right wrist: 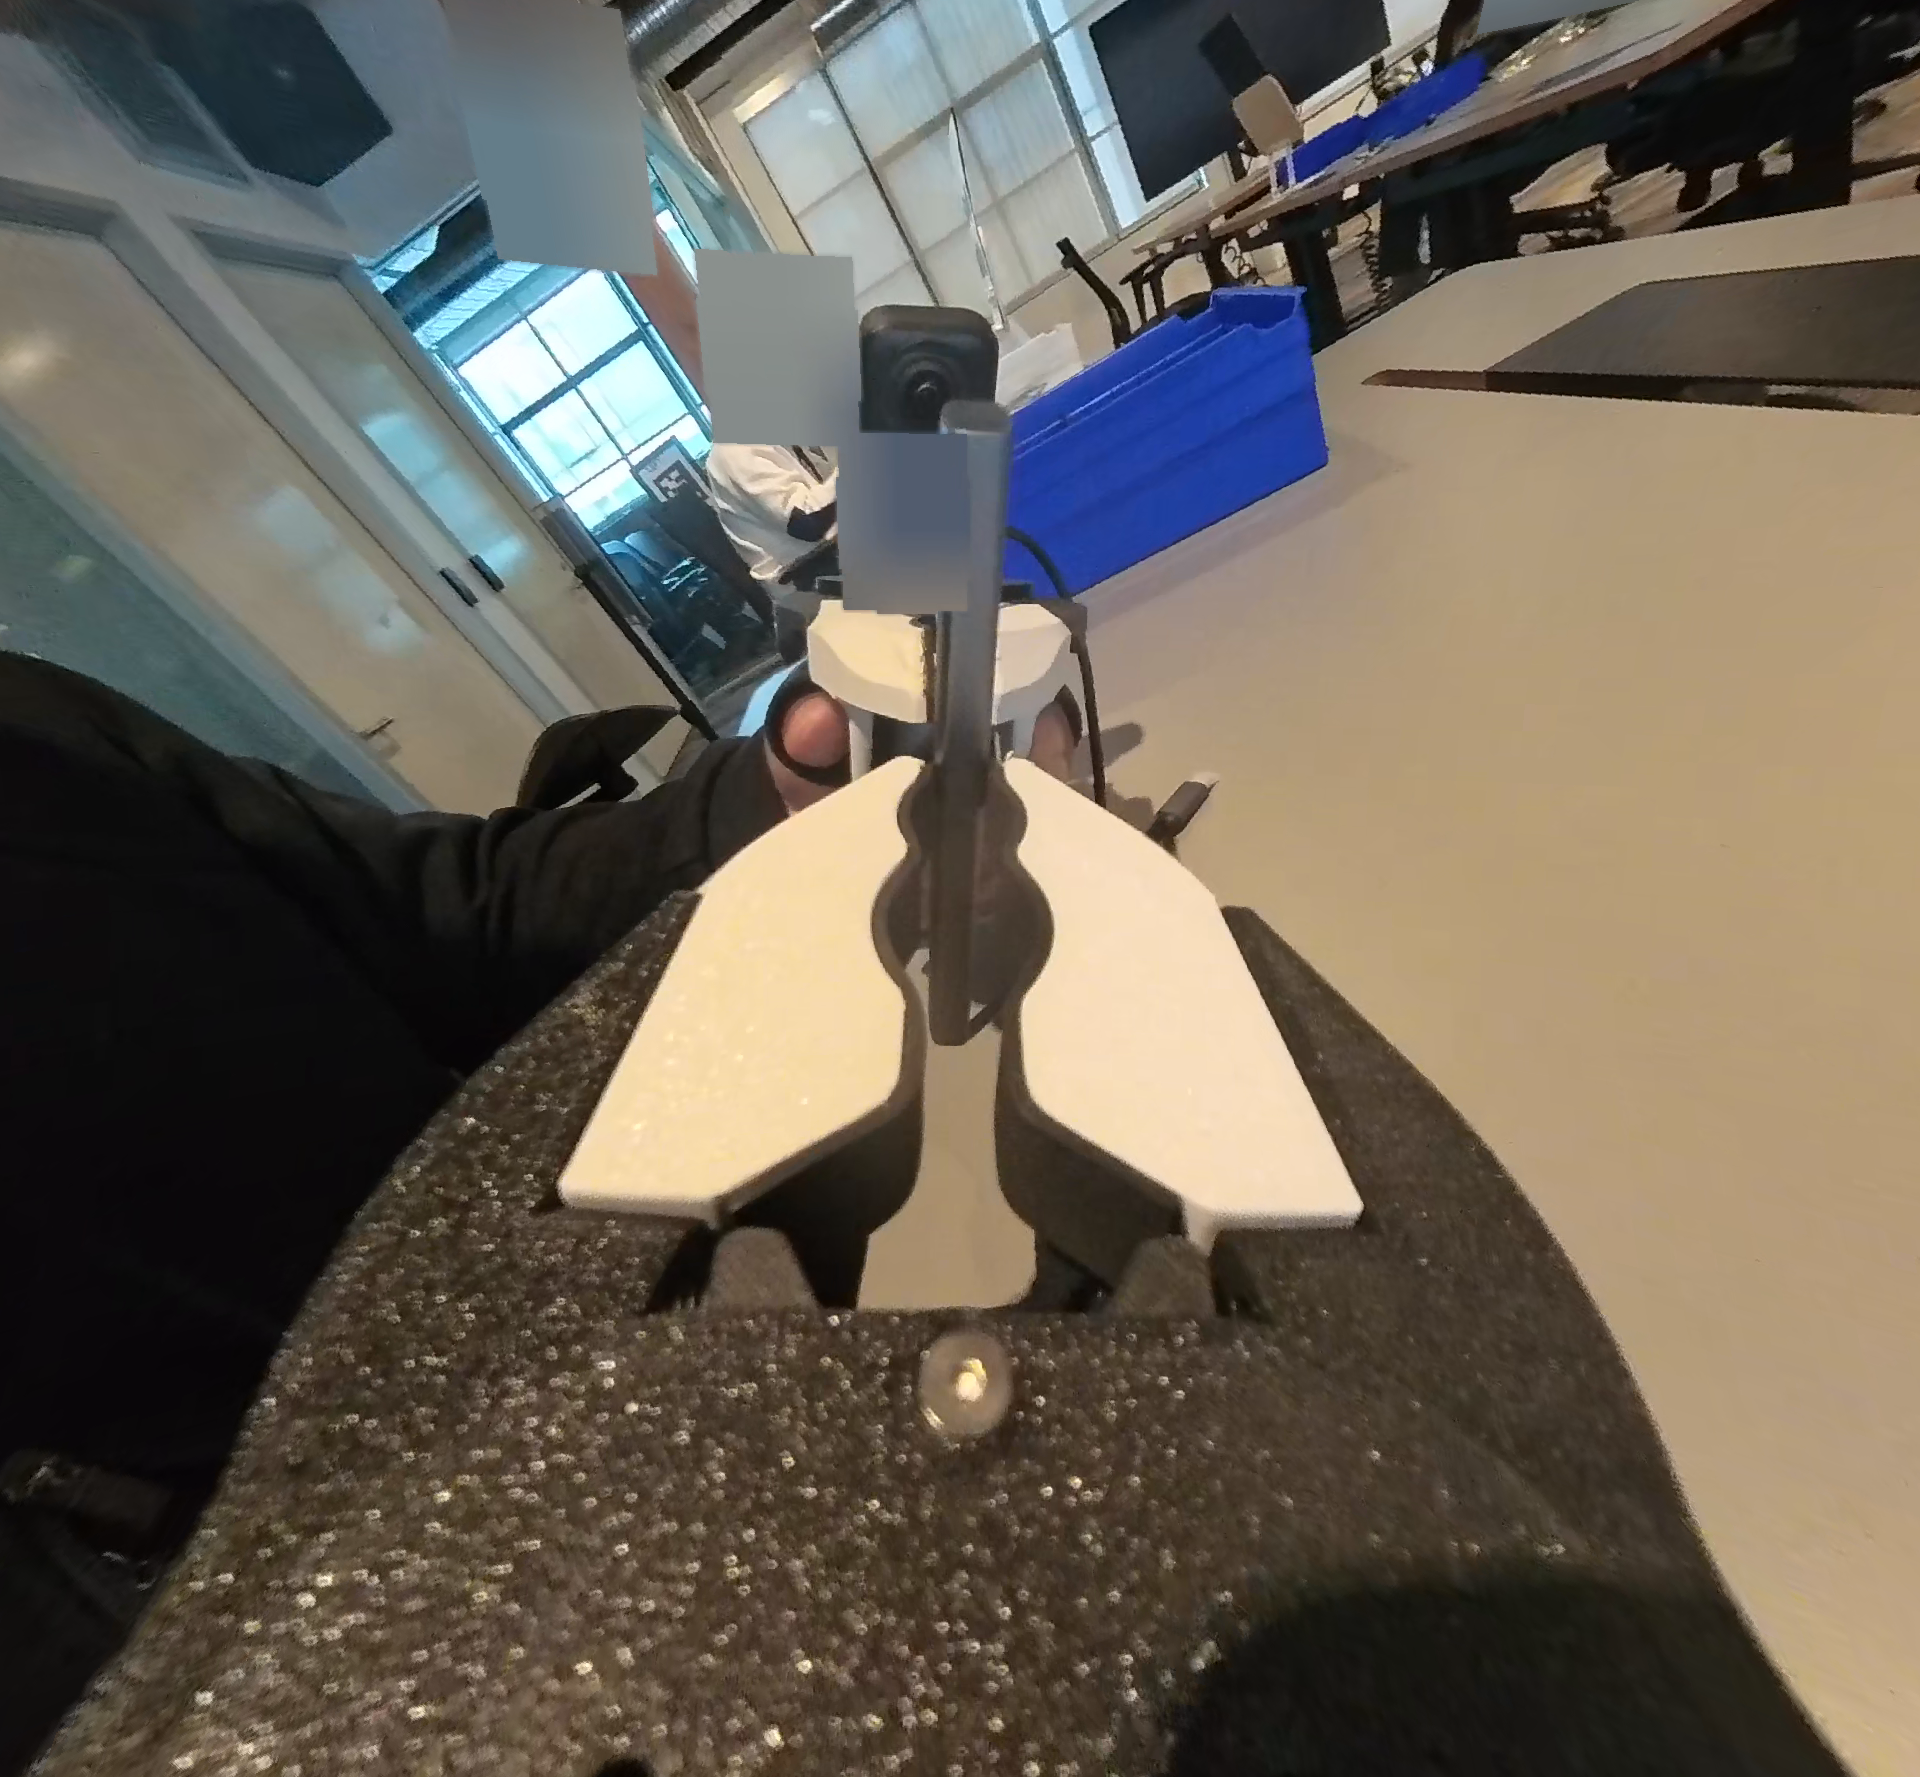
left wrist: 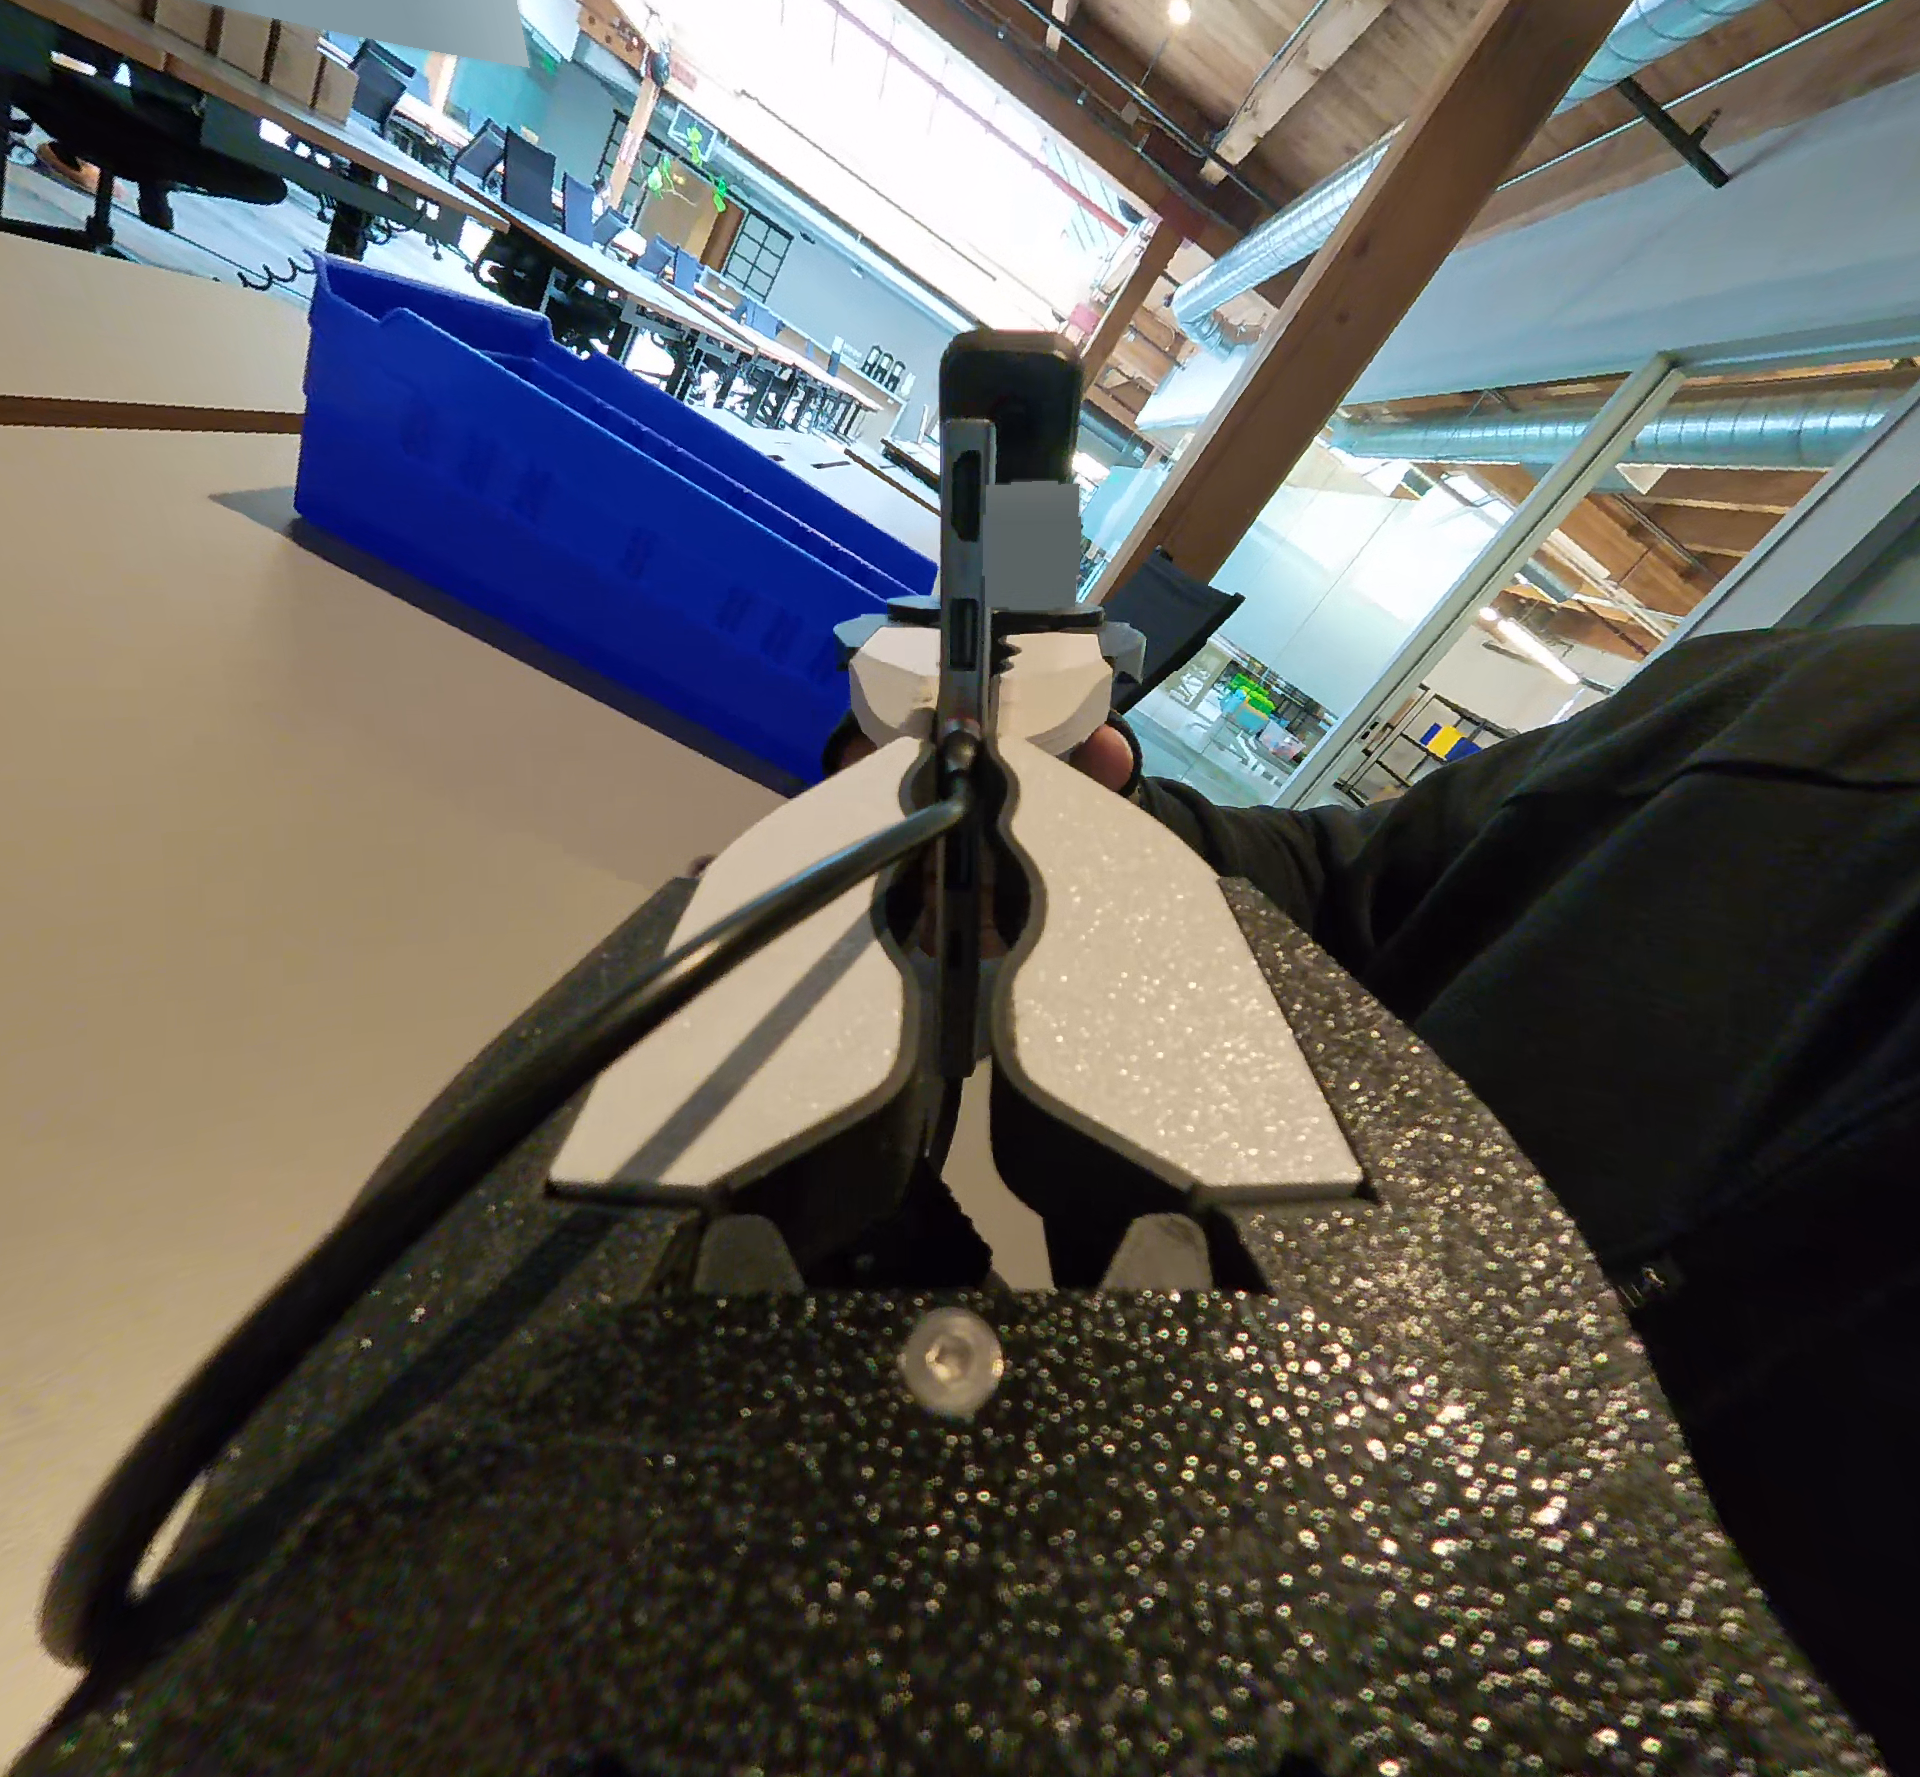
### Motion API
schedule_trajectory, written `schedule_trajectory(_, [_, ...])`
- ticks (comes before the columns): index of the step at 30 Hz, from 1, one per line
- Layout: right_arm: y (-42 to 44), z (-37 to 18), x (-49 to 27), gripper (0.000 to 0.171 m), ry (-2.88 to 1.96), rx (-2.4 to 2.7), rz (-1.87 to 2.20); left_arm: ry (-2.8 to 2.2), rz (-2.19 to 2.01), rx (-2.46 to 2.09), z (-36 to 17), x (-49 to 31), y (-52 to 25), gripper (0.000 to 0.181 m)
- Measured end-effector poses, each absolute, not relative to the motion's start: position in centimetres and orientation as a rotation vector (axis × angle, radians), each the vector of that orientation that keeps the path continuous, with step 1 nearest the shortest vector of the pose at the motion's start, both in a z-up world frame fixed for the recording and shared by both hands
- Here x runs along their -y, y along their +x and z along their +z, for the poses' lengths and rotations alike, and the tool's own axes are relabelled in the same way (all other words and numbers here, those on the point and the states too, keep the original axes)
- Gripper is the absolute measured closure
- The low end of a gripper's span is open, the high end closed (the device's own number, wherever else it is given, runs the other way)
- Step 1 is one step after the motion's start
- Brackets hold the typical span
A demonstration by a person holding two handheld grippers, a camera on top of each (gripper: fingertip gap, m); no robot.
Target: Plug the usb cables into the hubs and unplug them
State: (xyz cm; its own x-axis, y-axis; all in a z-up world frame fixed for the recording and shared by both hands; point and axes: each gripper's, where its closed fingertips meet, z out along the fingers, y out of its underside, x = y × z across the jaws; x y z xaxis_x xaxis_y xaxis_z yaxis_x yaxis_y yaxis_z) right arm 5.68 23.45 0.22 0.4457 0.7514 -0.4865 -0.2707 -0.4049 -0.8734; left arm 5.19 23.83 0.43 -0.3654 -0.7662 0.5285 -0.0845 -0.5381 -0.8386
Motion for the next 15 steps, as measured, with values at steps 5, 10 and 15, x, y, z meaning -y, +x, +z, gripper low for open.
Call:
schedule_trajectory(5, [5.72, 0.16, -23.44, 0.162, -1.629, 0.421, 1.193, -1.403, -1.943, -1.149, 0.33, -23.78, 5.28, 0.175])
schedule_trajectory(10, [5.37, 0.14, -23.34, 0.161, -1.627, 0.432, 1.173, -1.395, -1.946, -1.168, 0.22, -23.26, 5.55, 0.175])
schedule_trajectory(15, [5.45, 0.23, -23.38, 0.161, -1.625, 0.439, 1.156, -1.389, -1.921, -1.169, 0.34, -23.31, 5.61, 0.174])
